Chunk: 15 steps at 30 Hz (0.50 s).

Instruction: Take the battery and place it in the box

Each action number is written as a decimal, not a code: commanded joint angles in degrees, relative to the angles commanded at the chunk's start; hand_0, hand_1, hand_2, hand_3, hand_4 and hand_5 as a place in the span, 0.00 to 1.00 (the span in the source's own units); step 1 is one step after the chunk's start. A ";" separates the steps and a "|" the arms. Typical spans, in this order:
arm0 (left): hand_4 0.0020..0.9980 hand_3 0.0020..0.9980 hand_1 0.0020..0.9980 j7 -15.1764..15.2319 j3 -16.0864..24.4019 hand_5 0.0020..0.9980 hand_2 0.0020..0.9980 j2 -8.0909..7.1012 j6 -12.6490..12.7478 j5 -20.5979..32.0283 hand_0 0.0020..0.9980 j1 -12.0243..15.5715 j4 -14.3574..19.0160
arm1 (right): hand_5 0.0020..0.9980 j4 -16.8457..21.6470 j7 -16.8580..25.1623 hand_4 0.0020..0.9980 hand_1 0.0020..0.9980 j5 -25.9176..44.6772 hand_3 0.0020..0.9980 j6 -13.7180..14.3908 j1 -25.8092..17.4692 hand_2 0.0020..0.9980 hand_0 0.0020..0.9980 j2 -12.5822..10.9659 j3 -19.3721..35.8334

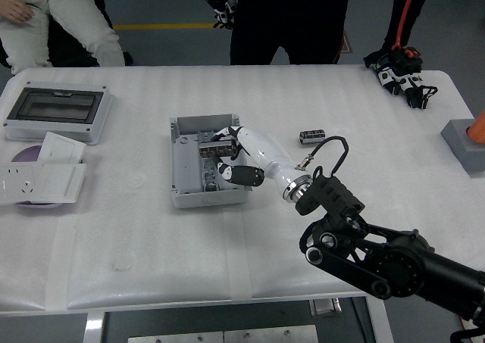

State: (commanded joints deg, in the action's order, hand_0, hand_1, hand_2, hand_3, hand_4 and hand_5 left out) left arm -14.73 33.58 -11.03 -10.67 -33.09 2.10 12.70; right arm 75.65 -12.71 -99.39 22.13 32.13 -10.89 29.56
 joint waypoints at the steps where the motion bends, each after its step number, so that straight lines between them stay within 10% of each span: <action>1: 0.85 0.53 0.61 0.00 -0.01 0.32 0.54 0.01 -0.01 0.01 0.38 -0.01 0.00 | 0.21 -0.16 -0.05 0.53 0.59 -0.23 0.85 -0.04 0.01 0.64 0.79 0.03 0.02; 7: 0.85 0.53 0.61 0.00 -0.18 0.32 0.54 0.03 -0.18 0.16 0.38 -0.09 -0.03 | 0.21 -1.10 -0.44 0.53 0.59 -1.24 0.85 -0.59 -0.01 0.64 0.79 0.18 0.21; 8: 0.85 0.52 0.61 -0.05 -0.12 0.32 0.54 0.02 -0.23 0.09 0.38 -0.11 -0.04 | 0.28 -1.18 -0.51 0.65 0.63 -1.37 0.98 -0.68 -0.01 0.69 0.85 0.21 0.21; 15: 0.84 0.52 0.61 -0.24 -0.06 0.32 0.54 0.01 -0.49 0.08 0.38 -0.18 -0.04 | 0.40 -1.52 -0.75 0.77 0.64 -1.97 0.99 -1.60 -0.03 0.69 0.87 0.26 0.13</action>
State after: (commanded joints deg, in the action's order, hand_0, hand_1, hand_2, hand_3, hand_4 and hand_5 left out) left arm -14.96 33.52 -11.02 -11.17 -33.01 1.93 12.66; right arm 74.13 -13.46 -101.36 20.53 32.10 -10.63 29.69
